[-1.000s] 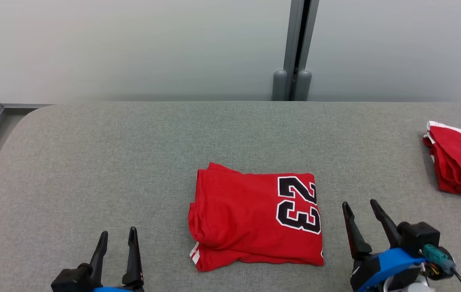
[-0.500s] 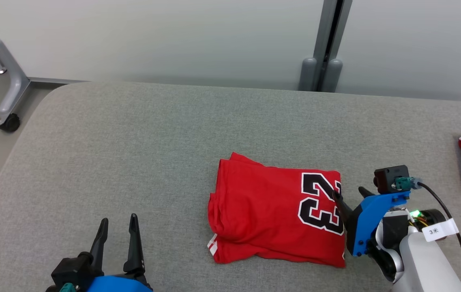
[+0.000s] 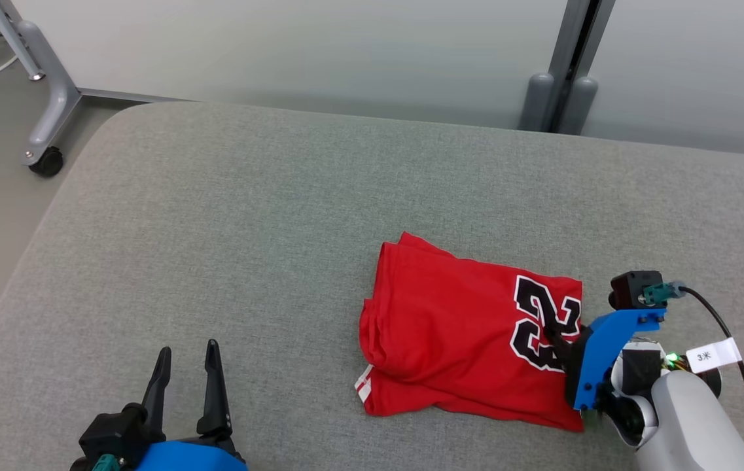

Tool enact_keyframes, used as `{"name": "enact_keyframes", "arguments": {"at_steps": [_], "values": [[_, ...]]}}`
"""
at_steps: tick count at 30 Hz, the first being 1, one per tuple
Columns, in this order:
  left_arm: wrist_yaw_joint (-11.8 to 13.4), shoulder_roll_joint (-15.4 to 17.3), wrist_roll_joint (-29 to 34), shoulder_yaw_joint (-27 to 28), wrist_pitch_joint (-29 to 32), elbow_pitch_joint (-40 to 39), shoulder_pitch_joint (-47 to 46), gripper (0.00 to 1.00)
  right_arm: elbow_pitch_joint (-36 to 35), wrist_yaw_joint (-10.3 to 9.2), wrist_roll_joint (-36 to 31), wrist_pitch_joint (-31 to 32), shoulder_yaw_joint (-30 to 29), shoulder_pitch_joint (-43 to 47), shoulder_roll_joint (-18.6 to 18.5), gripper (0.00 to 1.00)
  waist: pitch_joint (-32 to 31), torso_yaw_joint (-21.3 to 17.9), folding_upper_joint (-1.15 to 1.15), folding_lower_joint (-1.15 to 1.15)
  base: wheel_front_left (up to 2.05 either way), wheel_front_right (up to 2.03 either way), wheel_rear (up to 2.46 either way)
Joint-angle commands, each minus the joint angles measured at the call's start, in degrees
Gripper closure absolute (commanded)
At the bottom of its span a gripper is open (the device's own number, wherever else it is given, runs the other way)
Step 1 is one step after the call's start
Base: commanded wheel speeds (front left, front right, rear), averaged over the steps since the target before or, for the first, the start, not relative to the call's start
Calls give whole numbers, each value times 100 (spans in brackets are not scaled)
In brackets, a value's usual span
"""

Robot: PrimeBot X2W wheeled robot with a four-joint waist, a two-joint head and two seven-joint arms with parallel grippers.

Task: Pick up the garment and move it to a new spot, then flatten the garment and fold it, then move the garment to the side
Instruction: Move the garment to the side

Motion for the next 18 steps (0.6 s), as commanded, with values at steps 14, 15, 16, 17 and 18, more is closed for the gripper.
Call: {"name": "enact_keyframes", "arguments": {"at_steps": [14,15,16,17,18], "values": [[-50,54,432,-168,-21,-352,-312,0,-208,-1,-234,-723,15,-577,-246,100,441,-1317,0,0,0,0,0],[-44,75,435,-170,-20,-367,-327,0,-268,-1,-245,-740,12,-617,-276,100,493,-1491,0,0,0,0,0],[-59,87,454,-199,-10,-372,-366,0,-326,-1,-240,-769,-31,-626,-321,100,539,-1633,0,0,0,0,0],[-46,113,465,-192,-4,-398,-385,0,-396,0,-240,-778,-27,-659,-333,100,596,-1812,0,0,0,0,0],[-49,123,471,-205,11,-415,-407,0,-456,0,-232,-794,-30,-674,-364,100,648,-1967,0,0,0,0,0]]}}
